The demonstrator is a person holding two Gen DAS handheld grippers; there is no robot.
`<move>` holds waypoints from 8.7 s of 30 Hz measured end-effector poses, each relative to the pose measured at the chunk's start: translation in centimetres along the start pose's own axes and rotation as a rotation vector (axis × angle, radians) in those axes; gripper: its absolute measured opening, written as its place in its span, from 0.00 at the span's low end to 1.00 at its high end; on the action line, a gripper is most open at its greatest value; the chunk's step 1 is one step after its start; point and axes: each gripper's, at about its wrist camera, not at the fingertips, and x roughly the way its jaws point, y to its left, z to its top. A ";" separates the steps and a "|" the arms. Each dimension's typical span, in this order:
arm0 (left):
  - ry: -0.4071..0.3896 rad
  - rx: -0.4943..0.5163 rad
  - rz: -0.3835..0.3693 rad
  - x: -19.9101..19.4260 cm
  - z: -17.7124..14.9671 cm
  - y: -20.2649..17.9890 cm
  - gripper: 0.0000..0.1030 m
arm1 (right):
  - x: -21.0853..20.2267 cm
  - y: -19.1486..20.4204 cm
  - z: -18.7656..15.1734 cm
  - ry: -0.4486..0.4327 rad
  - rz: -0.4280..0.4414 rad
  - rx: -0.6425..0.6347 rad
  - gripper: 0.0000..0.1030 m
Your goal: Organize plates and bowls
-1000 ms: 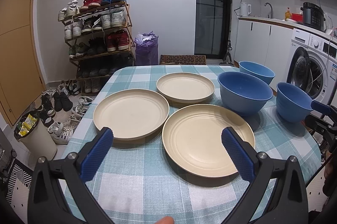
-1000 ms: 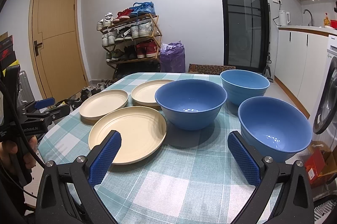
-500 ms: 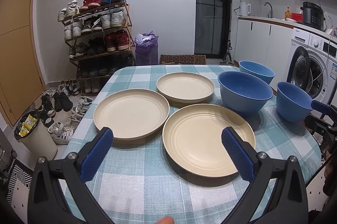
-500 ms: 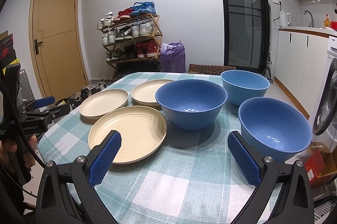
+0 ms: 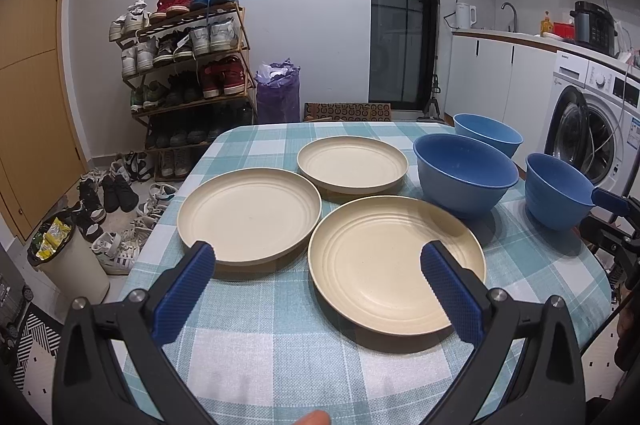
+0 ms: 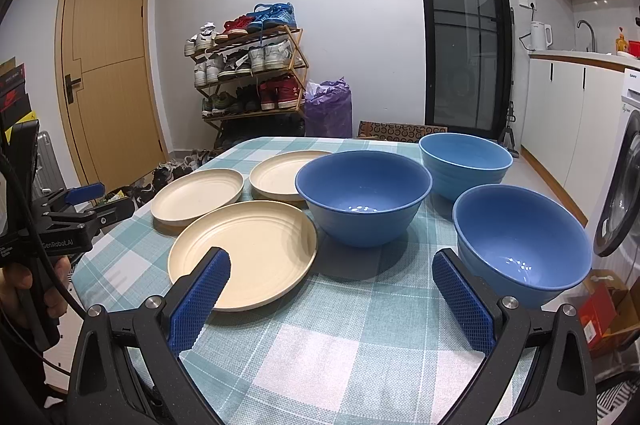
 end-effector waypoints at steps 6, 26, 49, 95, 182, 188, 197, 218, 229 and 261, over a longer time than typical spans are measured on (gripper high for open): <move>0.000 0.000 -0.001 0.0 0.0 0.0 1.00 | 0.1 0.0 -0.1 -0.001 0.002 0.000 1.00; 0.011 0.009 0.022 0.8 -0.1 0.1 1.00 | 0.7 -0.3 -0.1 0.019 0.007 0.009 1.00; -0.002 -0.029 0.004 2.1 4.3 1.3 1.00 | -0.2 -1.1 6.8 0.000 0.068 0.017 1.00; 0.122 -0.041 -0.057 12.6 14.1 3.1 1.00 | 12.6 -4.0 21.6 0.165 0.127 -0.003 1.00; 0.532 0.008 -0.062 31.7 10.6 2.4 0.98 | 44.1 -3.2 14.8 0.944 0.119 -0.107 0.84; 0.567 0.008 -0.070 32.3 10.1 2.3 0.87 | 44.9 -2.9 14.2 0.966 0.124 -0.112 0.77; 0.588 0.003 -0.077 32.8 9.8 2.2 0.67 | 45.4 -3.1 13.8 0.976 0.125 -0.111 0.69; 0.605 0.019 -0.068 32.7 9.4 1.7 0.30 | 45.2 -2.5 13.2 0.962 0.102 -0.142 0.27; 0.580 0.013 -0.074 32.2 10.0 1.7 0.29 | 44.5 -2.7 13.5 0.947 0.084 -0.151 0.27; 0.436 -0.015 -0.037 26.4 13.5 3.3 0.28 | 38.9 -1.3 17.3 0.824 0.076 -0.176 0.26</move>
